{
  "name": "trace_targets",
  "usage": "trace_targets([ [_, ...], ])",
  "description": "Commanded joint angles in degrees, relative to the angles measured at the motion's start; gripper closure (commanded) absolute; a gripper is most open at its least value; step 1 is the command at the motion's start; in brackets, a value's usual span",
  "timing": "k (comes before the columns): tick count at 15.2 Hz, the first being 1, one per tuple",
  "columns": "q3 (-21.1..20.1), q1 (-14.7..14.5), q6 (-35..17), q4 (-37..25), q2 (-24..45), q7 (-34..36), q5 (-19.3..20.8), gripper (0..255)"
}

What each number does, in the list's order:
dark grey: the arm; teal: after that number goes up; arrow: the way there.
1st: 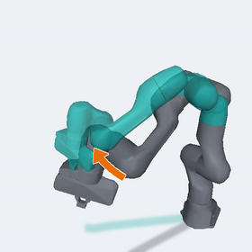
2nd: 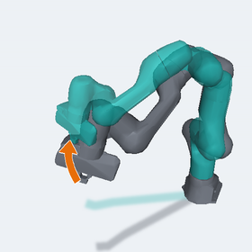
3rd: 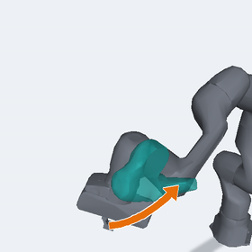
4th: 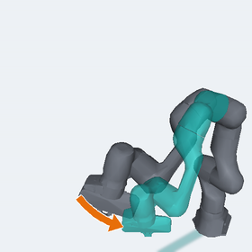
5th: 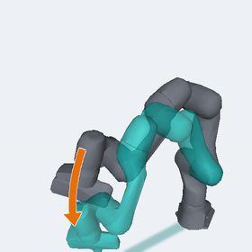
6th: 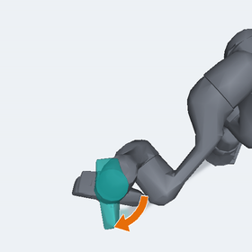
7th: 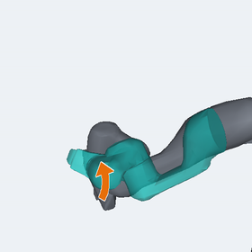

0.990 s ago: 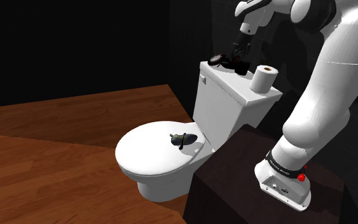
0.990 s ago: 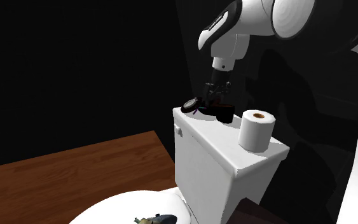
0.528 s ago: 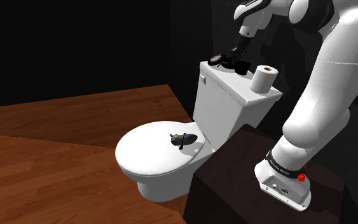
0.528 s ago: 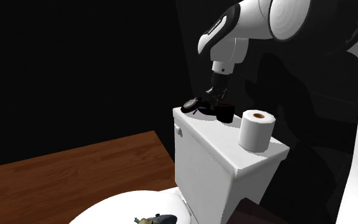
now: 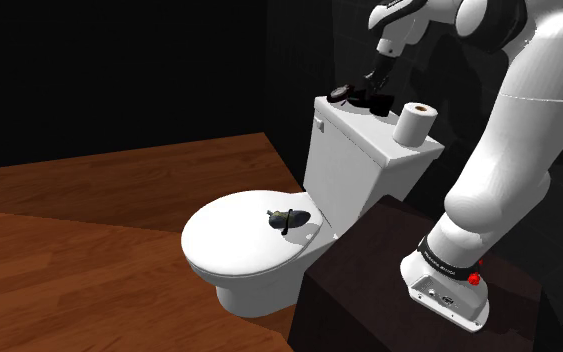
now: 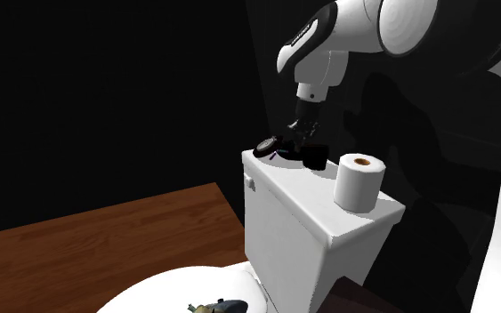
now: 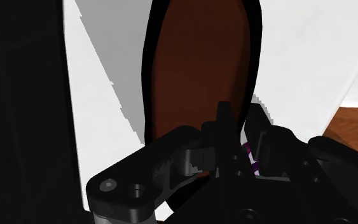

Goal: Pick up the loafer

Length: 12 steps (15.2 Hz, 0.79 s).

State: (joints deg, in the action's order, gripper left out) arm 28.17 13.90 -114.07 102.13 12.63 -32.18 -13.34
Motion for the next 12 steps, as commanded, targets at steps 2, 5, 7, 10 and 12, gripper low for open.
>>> trace_targets([
  [2, 0.1, 0.0, 1.9, -1.5, -0.5, 0.4, 0.4, 255],
  [5, 0.2, 0.0, 4.0, -3.3, -1.0, 0.8, 0.8, 255],
  [7, 0.3, 0.0, 5.5, -4.5, -1.2, 1.1, 1.0, 255],
  [10, 0.4, 0.1, 7.7, -6.5, -1.5, 1.4, 1.3, 255],
  [12, 0.4, 0.1, 9.1, -7.9, -1.6, 1.6, 1.4, 255],
])
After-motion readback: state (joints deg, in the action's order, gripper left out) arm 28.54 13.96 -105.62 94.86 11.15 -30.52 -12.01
